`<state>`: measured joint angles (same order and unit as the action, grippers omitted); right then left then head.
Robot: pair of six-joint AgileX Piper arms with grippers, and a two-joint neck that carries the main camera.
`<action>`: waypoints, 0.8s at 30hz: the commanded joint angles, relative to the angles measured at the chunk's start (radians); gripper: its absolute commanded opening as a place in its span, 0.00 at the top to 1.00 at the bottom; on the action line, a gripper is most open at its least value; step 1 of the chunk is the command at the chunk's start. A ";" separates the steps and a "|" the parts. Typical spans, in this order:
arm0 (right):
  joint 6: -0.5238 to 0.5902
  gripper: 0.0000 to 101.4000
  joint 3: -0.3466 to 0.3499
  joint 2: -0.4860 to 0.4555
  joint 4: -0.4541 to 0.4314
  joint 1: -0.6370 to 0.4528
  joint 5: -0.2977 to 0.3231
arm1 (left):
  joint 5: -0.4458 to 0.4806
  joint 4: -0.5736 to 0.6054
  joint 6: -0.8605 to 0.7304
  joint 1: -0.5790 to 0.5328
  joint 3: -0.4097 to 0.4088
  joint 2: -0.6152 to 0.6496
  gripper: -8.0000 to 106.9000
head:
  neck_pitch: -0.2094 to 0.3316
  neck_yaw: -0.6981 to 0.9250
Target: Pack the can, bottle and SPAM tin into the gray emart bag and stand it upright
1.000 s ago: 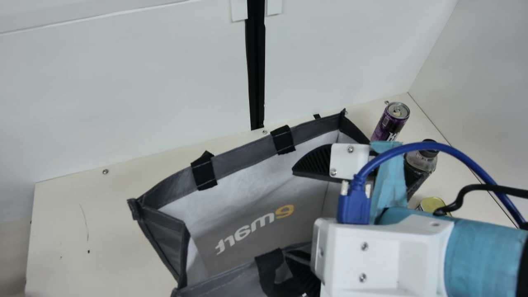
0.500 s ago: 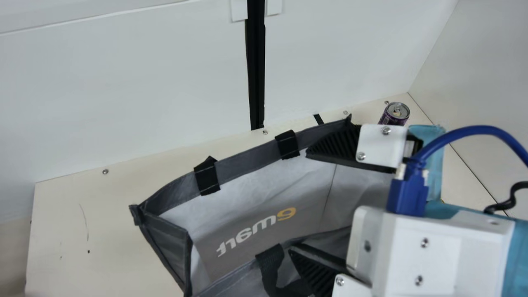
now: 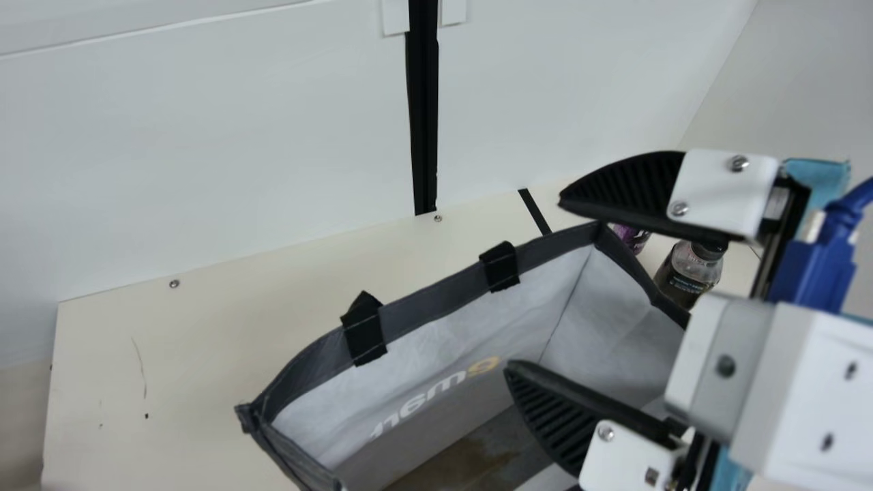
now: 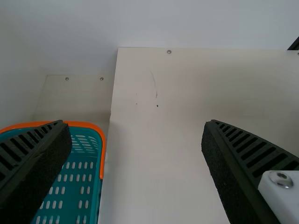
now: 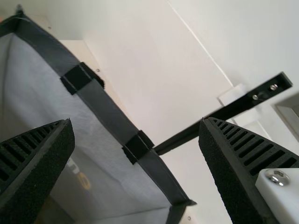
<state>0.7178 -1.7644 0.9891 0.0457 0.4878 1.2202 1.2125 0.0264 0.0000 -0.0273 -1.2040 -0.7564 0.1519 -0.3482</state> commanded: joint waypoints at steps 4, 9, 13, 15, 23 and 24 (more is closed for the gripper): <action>-0.006 0.06 -0.022 0.008 -0.007 -0.047 0.000 | 0.000 0.000 0.000 0.000 0.000 0.000 0.15 | 0.023 -0.001; -0.014 0.06 -0.041 0.018 -0.005 -0.106 0.000 | 0.000 0.000 0.000 0.000 0.000 0.000 0.15 | 0.023 -0.001; -0.020 0.06 -0.056 0.028 0.002 -0.155 0.000 | 0.000 0.000 0.000 0.000 0.000 0.000 0.15 | 0.023 -0.001; -0.023 0.06 -0.065 0.035 0.006 -0.179 0.000 | 0.000 0.000 0.000 0.000 0.000 0.000 0.15 | 0.023 -0.001; -0.026 0.06 -0.095 0.060 0.037 -0.278 0.000 | 0.000 0.000 0.000 0.000 0.000 0.000 0.15 | 0.023 -0.001; -0.024 0.06 -0.097 0.062 0.044 -0.291 0.000 | 0.000 0.000 0.000 0.000 0.000 0.000 0.15 | 0.023 -0.001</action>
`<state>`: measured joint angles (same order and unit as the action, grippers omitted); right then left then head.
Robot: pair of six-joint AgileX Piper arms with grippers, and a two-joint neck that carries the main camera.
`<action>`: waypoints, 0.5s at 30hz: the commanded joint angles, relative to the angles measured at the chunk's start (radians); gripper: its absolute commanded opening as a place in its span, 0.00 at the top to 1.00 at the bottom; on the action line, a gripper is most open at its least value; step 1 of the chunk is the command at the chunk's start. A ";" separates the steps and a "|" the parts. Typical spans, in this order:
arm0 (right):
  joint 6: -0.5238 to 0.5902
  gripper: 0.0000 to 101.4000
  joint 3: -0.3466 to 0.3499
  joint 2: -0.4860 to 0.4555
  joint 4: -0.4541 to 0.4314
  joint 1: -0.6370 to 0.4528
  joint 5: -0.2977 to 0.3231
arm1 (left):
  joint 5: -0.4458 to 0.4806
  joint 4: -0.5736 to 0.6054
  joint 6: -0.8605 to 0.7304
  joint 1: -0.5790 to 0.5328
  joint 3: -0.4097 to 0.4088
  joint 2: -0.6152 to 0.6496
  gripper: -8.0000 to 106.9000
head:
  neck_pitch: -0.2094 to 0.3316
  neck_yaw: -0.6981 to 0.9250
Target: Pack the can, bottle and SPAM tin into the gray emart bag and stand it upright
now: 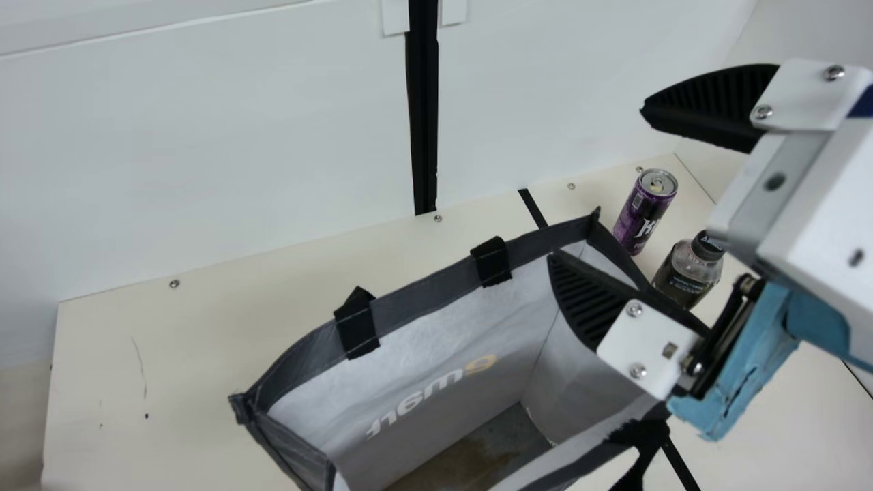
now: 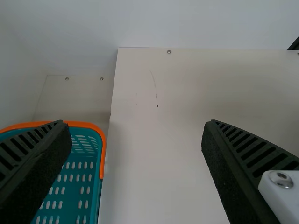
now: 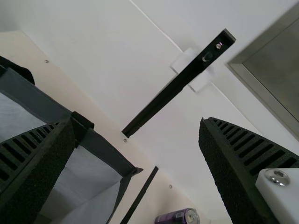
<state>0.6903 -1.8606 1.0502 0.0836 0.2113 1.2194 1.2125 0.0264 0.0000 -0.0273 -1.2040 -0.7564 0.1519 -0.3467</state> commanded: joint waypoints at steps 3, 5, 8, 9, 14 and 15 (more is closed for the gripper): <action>0.006 0.06 -0.007 0.007 0.019 -0.045 0.001 | 0.000 0.000 0.000 0.000 0.000 0.000 0.15 | 0.023 -0.002; 0.008 0.06 -0.010 0.011 0.027 -0.066 0.001 | 0.000 0.000 0.000 0.000 0.000 0.000 0.15 | 0.023 -0.002; 0.010 0.06 -0.015 0.017 0.038 -0.099 0.001 | 0.000 0.000 0.000 0.000 0.000 0.000 0.15 | 0.023 -0.002; 0.009 0.06 -0.016 0.018 0.041 -0.109 0.001 | 0.000 0.000 0.000 0.000 0.000 0.000 0.15 | 0.023 -0.002; 0.010 0.06 -0.023 0.028 0.059 -0.171 0.001 | 0.000 0.000 0.000 0.000 0.000 0.000 0.15 | 0.023 -0.002; 0.008 0.06 -0.025 0.030 0.061 -0.182 0.001 | 0.000 0.000 0.000 0.000 0.000 0.000 0.15 | 0.023 -0.002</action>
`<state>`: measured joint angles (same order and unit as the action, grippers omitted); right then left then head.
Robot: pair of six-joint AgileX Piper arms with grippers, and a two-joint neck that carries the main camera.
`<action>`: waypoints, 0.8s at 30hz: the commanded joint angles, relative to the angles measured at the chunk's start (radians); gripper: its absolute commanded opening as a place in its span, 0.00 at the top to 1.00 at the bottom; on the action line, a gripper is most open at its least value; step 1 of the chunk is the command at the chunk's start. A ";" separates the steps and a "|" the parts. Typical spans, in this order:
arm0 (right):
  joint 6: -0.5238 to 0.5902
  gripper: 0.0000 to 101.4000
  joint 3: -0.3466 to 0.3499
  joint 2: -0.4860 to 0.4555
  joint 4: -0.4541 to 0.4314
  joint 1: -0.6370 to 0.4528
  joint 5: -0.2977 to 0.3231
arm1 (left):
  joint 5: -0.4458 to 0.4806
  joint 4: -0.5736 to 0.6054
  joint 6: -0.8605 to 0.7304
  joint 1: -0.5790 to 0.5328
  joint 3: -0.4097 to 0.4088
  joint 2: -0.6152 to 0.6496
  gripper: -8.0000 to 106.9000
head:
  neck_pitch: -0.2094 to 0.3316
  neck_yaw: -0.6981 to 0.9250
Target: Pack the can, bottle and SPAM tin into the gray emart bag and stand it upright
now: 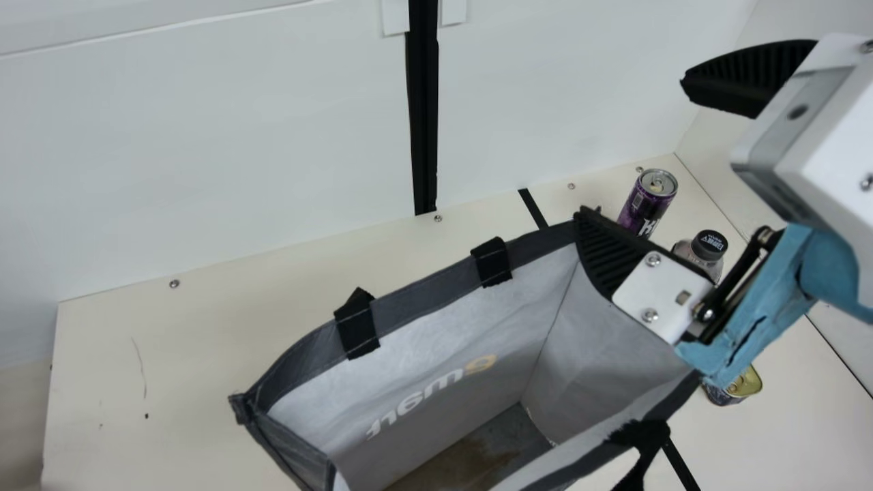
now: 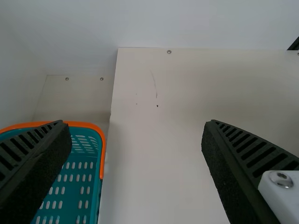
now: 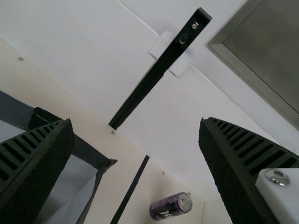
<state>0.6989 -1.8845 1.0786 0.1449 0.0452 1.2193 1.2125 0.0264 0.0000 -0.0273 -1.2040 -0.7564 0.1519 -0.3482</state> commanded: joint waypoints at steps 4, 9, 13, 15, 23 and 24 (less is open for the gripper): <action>0.000 0.06 -0.009 0.011 0.019 -0.073 0.001 | 0.000 0.000 0.000 0.000 0.000 0.000 0.15 | 0.023 -0.001; 0.009 0.06 -0.014 0.026 0.054 -0.151 0.001 | 0.000 0.000 0.000 0.000 0.000 0.000 0.15 | 0.023 -0.001; 0.017 0.06 -0.013 0.036 0.082 -0.212 0.001 | 0.000 0.000 0.000 0.000 0.000 0.000 0.15 | 0.023 -0.001; 0.024 0.06 -0.011 0.041 0.101 -0.248 0.001 | 0.000 0.000 0.000 0.000 0.000 0.000 0.15 | 0.023 -0.001; 0.063 0.06 0.009 0.063 0.175 -0.384 0.001 | 0.000 0.000 0.000 0.000 0.000 0.000 0.15 | 0.023 -0.001; 0.070 0.06 0.013 0.065 0.186 -0.403 0.001 | 0.000 0.000 0.000 0.000 0.000 0.000 0.15 | 0.023 -0.001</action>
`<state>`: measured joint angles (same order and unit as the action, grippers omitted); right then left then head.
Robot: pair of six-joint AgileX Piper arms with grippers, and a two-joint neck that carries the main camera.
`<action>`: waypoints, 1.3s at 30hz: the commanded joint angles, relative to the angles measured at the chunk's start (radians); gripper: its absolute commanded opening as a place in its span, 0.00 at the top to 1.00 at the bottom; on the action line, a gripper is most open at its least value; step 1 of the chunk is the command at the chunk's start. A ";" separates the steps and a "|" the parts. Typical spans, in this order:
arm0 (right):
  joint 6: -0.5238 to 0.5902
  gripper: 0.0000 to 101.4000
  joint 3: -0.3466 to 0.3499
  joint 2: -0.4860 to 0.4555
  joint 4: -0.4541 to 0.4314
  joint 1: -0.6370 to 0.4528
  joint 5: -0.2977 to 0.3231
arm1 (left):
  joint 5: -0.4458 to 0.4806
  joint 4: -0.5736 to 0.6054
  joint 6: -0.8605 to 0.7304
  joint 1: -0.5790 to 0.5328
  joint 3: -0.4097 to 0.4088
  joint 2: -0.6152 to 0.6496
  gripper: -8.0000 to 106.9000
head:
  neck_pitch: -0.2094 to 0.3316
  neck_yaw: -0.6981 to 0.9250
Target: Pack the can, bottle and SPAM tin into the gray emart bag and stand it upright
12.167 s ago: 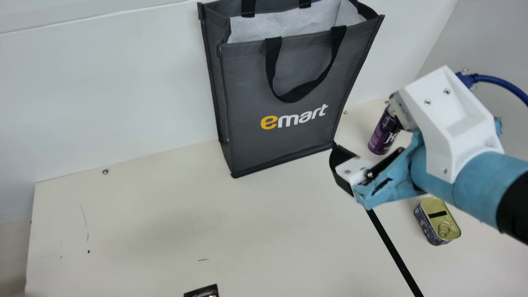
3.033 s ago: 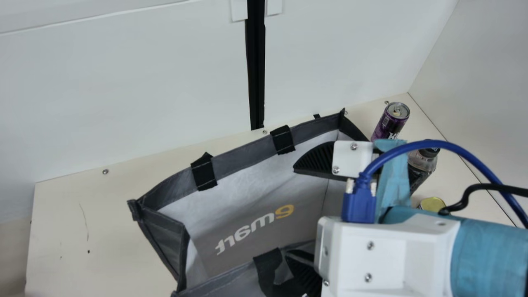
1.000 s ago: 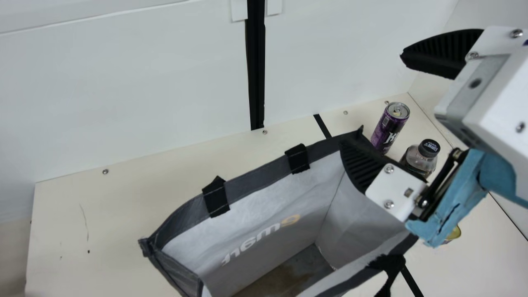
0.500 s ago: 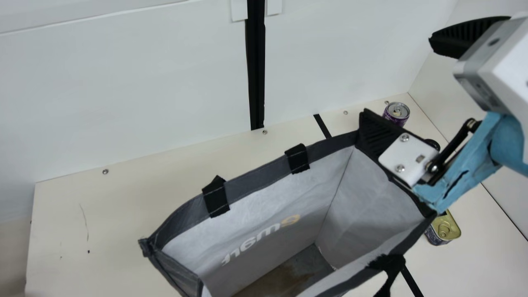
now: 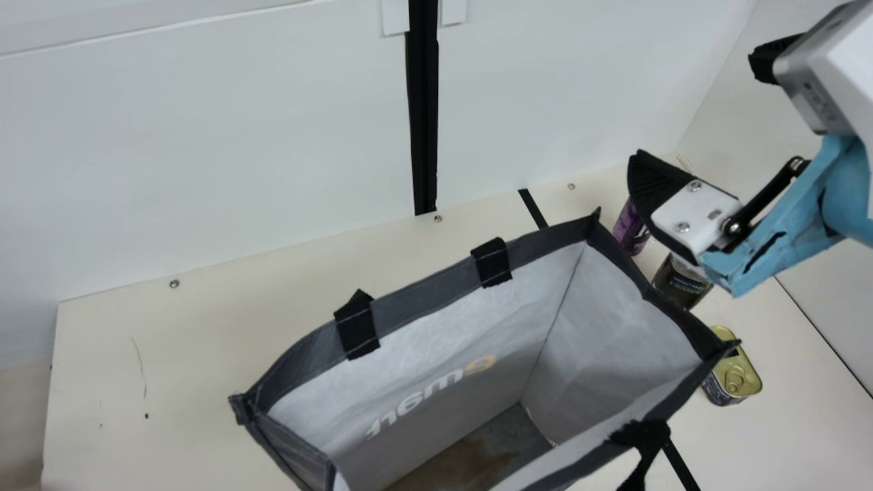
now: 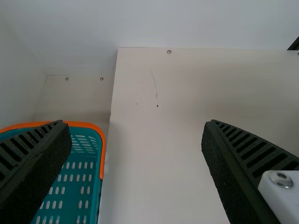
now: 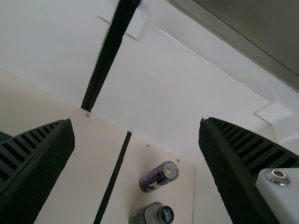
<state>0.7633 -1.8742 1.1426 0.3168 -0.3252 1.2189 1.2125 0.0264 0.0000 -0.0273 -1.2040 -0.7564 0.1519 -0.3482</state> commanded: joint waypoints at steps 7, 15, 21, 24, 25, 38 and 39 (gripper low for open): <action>0.047 0.06 0.036 0.018 0.059 -0.143 0.001 | 0.000 0.000 0.000 0.000 0.000 0.000 0.15 | 0.023 -0.001; 0.081 0.06 0.086 0.033 0.065 -0.240 0.001 | 0.000 0.000 0.000 0.000 0.000 0.000 0.15 | 0.023 -0.001; 0.093 0.06 0.125 0.039 0.035 -0.290 0.001 | 0.000 0.000 0.000 0.000 0.000 0.000 0.15 | 0.023 -0.001; 0.098 0.06 0.142 0.042 0.021 -0.313 0.001 | 0.000 0.000 0.000 0.000 0.000 0.000 0.15 | 0.023 -0.001; 0.100 0.06 0.148 0.043 0.016 -0.321 0.001 | 0.000 0.000 0.000 0.000 0.000 0.000 0.15 | 0.023 -0.001; 0.076 0.06 0.236 0.049 -0.040 -0.367 0.001 | 0.000 0.000 0.000 0.000 0.000 0.000 0.15 | 0.023 -0.001; 0.072 0.06 0.245 0.049 -0.043 -0.369 0.001 | 0.000 0.000 0.000 0.000 0.000 0.000 0.15 | 0.023 -0.001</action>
<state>0.8390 -1.6395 1.1933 0.2754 -0.6931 1.2189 1.2125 0.0264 0.0000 -0.0273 -1.2040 -0.7564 0.1519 -0.3467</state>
